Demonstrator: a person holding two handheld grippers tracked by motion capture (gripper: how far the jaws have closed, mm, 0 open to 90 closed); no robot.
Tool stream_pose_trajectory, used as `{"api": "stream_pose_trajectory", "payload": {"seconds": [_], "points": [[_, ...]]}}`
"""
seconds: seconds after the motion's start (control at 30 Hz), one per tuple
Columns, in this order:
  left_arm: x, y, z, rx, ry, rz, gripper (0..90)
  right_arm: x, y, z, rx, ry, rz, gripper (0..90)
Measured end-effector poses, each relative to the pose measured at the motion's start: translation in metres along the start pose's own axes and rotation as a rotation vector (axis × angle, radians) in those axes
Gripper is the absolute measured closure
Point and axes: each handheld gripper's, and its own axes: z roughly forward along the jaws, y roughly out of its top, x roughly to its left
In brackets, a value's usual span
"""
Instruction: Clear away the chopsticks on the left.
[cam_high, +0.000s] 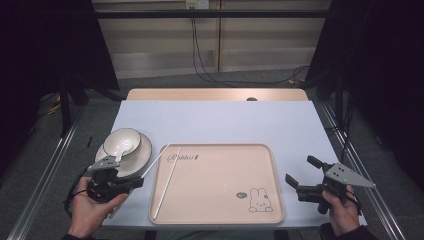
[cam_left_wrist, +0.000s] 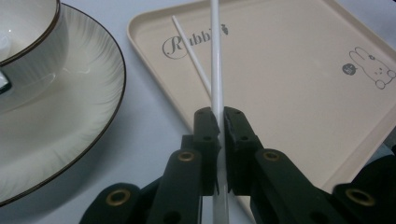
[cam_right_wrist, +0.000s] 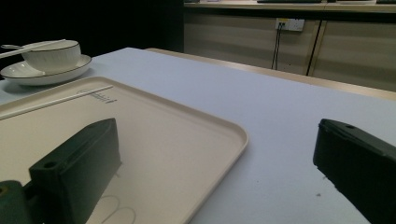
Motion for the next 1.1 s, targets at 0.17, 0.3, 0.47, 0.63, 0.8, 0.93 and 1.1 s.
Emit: {"api": "stream_pose_trajectory", "payload": {"seconds": [0.17,0.3,0.47,0.63,0.8,0.93,1.1], "points": [[-0.015,0.002,-0.001,-0.029,0.043,-0.049,84.8,0.000,0.000,0.000,-0.001,0.000,0.001,0.5],[-0.024,0.003,0.006,-0.024,0.033,-0.095,84.7,0.000,0.000,0.000,-0.001,0.001,0.001,0.5],[-0.034,0.010,0.020,-0.028,0.069,-0.126,84.7,0.000,0.000,0.000,0.001,0.003,0.001,0.5],[-0.033,0.014,0.033,-0.031,0.094,-0.174,84.7,0.000,0.000,0.000,0.001,0.007,0.000,0.4],[-0.036,0.017,0.046,-0.005,0.108,-0.206,84.8,0.000,0.000,0.001,0.000,0.003,-0.003,0.4],[-0.037,0.023,0.058,0.019,0.127,-0.236,84.7,0.000,0.000,0.001,-0.001,0.002,-0.004,0.4],[-0.038,0.028,0.068,0.054,0.153,-0.269,84.7,0.000,0.000,0.001,-0.001,0.003,-0.005,0.4]]}}
